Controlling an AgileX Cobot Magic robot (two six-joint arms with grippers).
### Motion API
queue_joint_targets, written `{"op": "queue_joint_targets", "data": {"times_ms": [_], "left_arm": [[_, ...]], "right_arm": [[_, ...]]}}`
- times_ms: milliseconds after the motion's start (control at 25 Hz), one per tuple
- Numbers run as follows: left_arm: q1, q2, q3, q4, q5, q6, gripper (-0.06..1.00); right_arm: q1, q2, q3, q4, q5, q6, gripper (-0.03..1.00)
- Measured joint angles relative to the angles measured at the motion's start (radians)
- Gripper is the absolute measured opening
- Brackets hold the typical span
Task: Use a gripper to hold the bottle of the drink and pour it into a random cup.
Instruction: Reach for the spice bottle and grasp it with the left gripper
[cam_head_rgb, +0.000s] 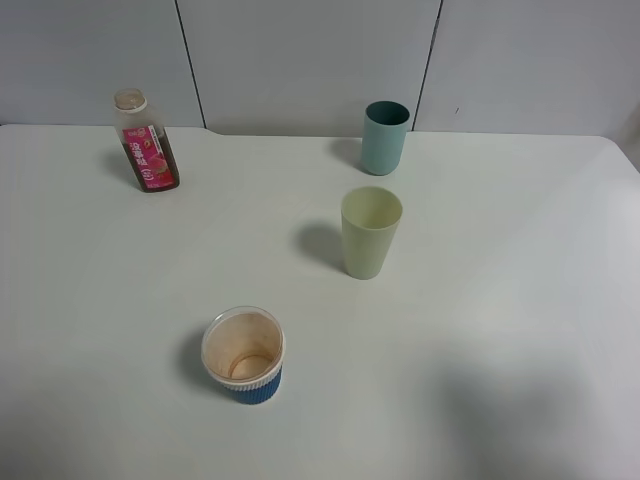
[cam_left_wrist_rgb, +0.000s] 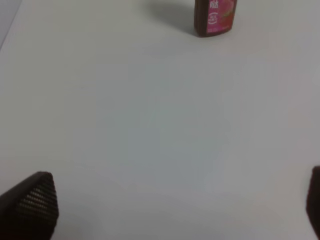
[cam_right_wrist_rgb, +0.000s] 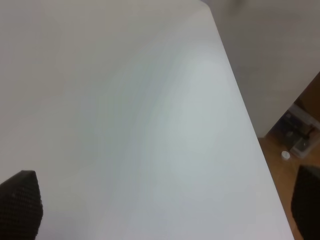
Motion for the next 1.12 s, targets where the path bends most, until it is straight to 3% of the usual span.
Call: {"op": "queue_joint_targets", "data": {"times_ms": [1120], "left_arm": [[0.000,0.000,0.000,0.000,0.000,0.000,0.98]], "right_arm": [[0.000,0.000,0.000,0.000,0.000,0.000,0.99]]}}
